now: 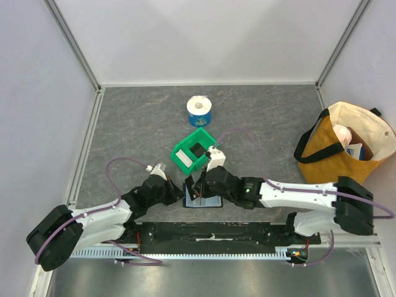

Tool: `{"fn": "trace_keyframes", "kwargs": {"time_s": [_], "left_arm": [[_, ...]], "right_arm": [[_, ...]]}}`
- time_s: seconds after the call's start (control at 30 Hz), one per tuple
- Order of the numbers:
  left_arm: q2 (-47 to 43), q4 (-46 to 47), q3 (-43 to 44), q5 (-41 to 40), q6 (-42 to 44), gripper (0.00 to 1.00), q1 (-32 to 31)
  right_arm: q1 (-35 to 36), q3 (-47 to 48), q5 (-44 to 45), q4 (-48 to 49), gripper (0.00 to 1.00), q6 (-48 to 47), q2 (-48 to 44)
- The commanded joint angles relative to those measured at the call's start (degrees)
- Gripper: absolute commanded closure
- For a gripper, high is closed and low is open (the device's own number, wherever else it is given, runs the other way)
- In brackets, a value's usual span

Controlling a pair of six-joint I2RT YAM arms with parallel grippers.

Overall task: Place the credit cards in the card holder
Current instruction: Turn over the card slot in the card holder, then insert the credit card into the card holder.

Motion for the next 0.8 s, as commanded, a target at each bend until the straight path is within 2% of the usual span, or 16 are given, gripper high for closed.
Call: {"fn": "trace_keyframes", "kwargs": {"time_s": [0.0,0.07,0.27,0.6,0.77], "left_arm": [[0.3,-4.0,-1.8,-1.3,-0.8,0.98,0.1],[0.2,-4.0,-1.9,-1.5,-0.8,0.98,0.1],[0.1,-4.0,-1.8,-1.5,-0.6,0.98,0.1],[3.1,-2.0,-2.4,-1.6,-1.1,0.98,0.1],[4.7,-0.4,-2.8,-1.6,-2.0,0.98,0.1]], "right_arm": [[-1.3,-2.5,11.0,-9.1,1.00,1.8,-6.6],[-1.9,-4.6,10.1,-9.4,1.00,2.7,-7.3],[-1.9,-11.6,3.0,2.1,1.00,7.6,-6.4],[-2.9,-19.3,3.4,14.8,1.00,11.7,-4.1],[-6.0,-24.4,0.0,22.0,1.00,14.1,-2.7]]}}
